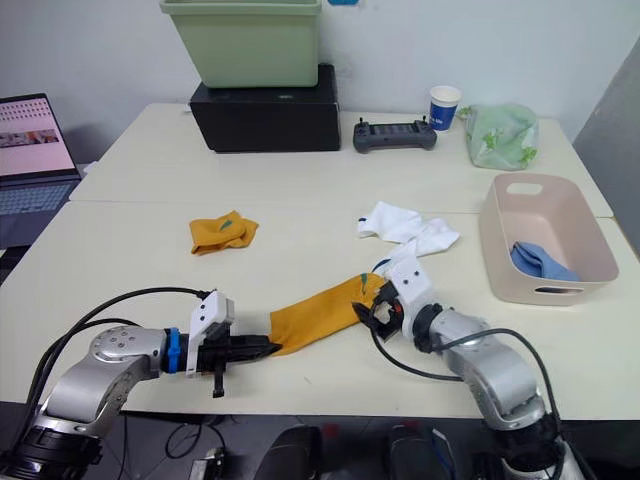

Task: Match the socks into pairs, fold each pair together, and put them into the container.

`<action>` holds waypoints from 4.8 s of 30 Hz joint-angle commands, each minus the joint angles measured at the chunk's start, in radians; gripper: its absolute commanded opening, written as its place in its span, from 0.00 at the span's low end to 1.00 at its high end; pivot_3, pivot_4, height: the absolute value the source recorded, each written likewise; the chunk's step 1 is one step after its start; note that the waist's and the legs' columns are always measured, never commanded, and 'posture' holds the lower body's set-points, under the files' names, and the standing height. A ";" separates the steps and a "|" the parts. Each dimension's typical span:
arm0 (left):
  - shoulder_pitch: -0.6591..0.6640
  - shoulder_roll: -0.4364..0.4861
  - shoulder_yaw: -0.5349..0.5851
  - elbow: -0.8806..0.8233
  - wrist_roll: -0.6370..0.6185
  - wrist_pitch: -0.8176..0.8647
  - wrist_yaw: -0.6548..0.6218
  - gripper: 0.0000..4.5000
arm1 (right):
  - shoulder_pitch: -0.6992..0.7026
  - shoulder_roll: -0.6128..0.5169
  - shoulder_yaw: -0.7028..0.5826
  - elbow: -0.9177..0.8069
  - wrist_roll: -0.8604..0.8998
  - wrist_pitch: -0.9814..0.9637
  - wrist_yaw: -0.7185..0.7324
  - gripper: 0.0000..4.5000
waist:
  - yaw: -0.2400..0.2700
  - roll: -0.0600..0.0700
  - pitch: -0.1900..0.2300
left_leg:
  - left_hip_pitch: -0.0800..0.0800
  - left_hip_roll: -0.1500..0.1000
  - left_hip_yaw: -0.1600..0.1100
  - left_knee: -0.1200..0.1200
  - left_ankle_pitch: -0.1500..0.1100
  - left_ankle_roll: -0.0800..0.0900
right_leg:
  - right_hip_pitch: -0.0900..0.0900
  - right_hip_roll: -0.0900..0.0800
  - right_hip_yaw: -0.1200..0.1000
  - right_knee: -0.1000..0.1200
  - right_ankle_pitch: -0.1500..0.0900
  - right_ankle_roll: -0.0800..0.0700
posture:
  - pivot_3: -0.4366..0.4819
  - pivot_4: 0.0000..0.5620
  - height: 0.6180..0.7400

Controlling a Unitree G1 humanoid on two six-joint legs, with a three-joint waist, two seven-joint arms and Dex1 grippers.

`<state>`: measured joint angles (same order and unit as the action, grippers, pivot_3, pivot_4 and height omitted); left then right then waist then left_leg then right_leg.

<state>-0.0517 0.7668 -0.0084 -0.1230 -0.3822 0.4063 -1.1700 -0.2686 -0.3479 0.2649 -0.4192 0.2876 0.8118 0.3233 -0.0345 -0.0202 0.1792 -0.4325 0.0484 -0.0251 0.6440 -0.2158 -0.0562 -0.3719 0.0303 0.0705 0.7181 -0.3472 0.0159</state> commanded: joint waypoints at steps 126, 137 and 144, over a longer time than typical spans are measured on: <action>-0.738 -0.417 -0.369 0.682 0.334 -0.575 -0.185 0.99 | 0.233 -0.235 -0.297 -0.157 -0.094 0.007 -0.017 1.00 | 0.002 -0.003 0.004 | -0.002 -0.006 0.002 0.002 0.000 0.000 | 0.002 0.004 -0.002 0.001 0.000 -0.001 | 0.48 0.27 0.96; -0.770 -0.468 -0.405 0.819 0.427 -0.765 -0.192 0.36 | 0.205 -0.157 -0.292 -0.080 -0.048 0.045 0.020 0.32 | 0.004 -0.003 0.004 | -0.002 -0.006 0.002 0.002 0.000 0.000 | 0.002 0.005 -0.003 0.001 0.000 -0.001 | 0.48 0.27 0.96; -0.759 -0.468 -0.397 0.806 0.421 -0.794 -0.211 0.00 | 0.225 -0.168 -0.294 -0.155 -0.034 0.020 0.065 0.00 | 0.003 -0.003 0.004 | -0.001 -0.006 0.002 0.002 0.000 0.000 | 0.002 0.005 -0.003 0.001 0.000 -0.001 | 0.48 0.27 0.96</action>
<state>-0.8071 0.2932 -0.4068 0.7139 0.0460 -0.3786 -1.3676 -0.0475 -0.5046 -0.0161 -0.5110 0.2423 0.8495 0.3738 -0.0313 -0.0229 0.1831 -0.4340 0.0427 -0.0230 0.6463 -0.2157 -0.0560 -0.3698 0.0352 0.0675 0.7191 -0.3472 0.0151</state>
